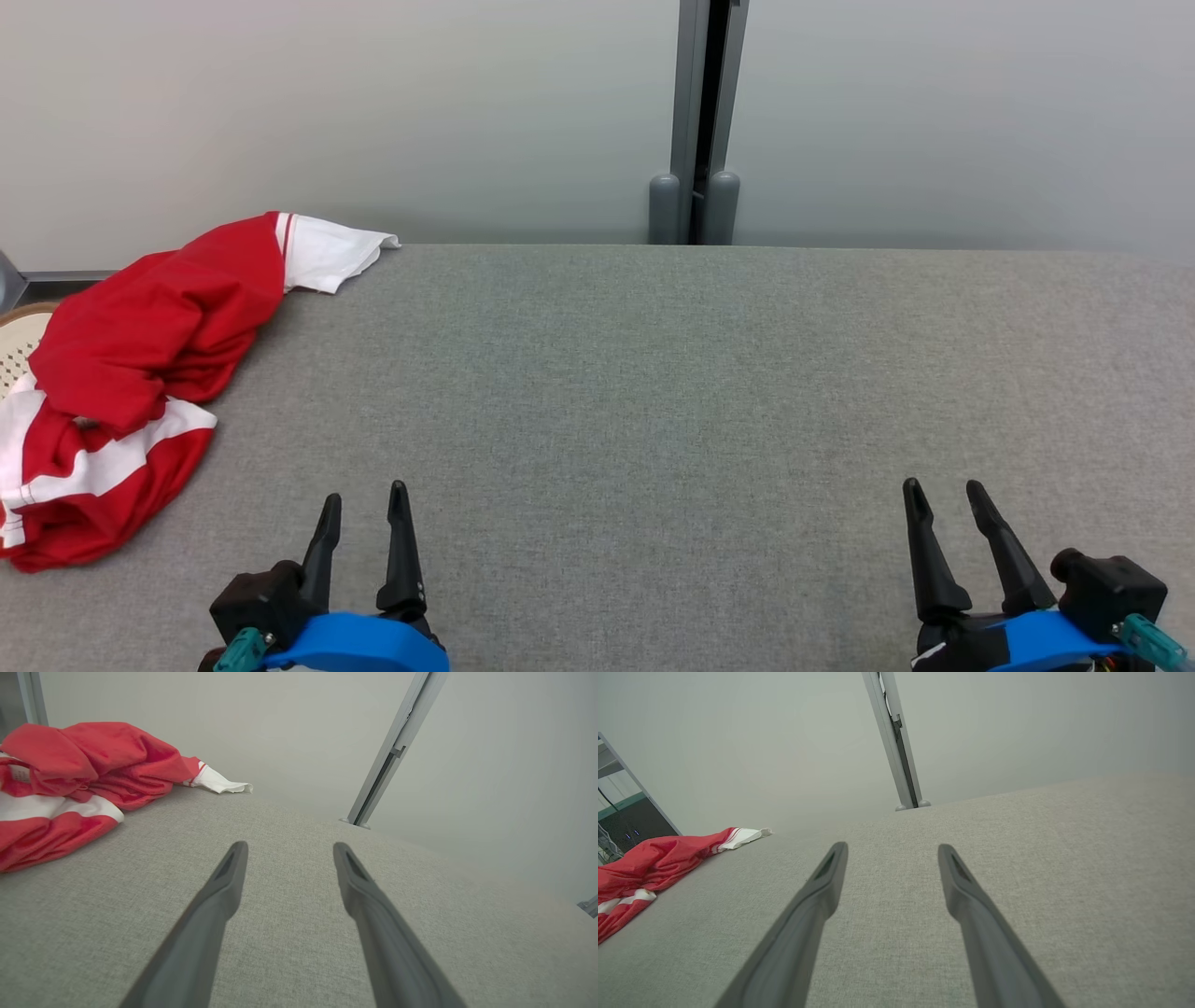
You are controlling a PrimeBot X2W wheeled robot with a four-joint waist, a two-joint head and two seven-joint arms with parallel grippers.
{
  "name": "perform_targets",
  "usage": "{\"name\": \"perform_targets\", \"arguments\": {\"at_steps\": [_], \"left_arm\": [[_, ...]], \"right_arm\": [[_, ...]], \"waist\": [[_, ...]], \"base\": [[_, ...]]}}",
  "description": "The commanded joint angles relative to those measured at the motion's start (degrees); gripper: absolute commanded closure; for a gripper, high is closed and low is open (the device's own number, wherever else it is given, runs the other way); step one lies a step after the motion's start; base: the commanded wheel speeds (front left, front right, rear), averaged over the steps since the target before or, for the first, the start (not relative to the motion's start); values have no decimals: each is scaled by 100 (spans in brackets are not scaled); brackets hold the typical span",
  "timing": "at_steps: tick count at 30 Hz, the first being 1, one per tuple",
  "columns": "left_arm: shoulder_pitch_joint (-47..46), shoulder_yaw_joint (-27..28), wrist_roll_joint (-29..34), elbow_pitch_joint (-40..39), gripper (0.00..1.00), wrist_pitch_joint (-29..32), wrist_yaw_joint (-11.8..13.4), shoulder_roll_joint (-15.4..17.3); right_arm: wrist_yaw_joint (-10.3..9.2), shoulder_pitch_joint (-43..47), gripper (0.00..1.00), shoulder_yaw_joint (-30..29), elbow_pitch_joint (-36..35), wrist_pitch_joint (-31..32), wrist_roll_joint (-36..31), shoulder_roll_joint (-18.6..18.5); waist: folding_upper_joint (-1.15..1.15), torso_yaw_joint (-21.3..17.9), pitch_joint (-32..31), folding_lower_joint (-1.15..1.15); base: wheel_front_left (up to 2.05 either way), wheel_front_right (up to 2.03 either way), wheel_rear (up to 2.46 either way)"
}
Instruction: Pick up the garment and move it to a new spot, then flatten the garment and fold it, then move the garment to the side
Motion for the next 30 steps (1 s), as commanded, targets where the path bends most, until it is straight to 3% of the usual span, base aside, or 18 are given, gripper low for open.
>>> {"name": "perform_targets", "arguments": {"at_steps": [1,30], "left_arm": [[16,-32,153,-10,0,-51,12,14],[166,-206,1164,311,0,-379,94,15]], "right_arm": [[11,38,0,13,-21,-59,-170,-47],[9,169,0,-26,216,-384,-1510,-55]], "waist": [[0,2,2,0],[0,42,-94,0]], "base": [[0,0,0],[0,0,0]]}}
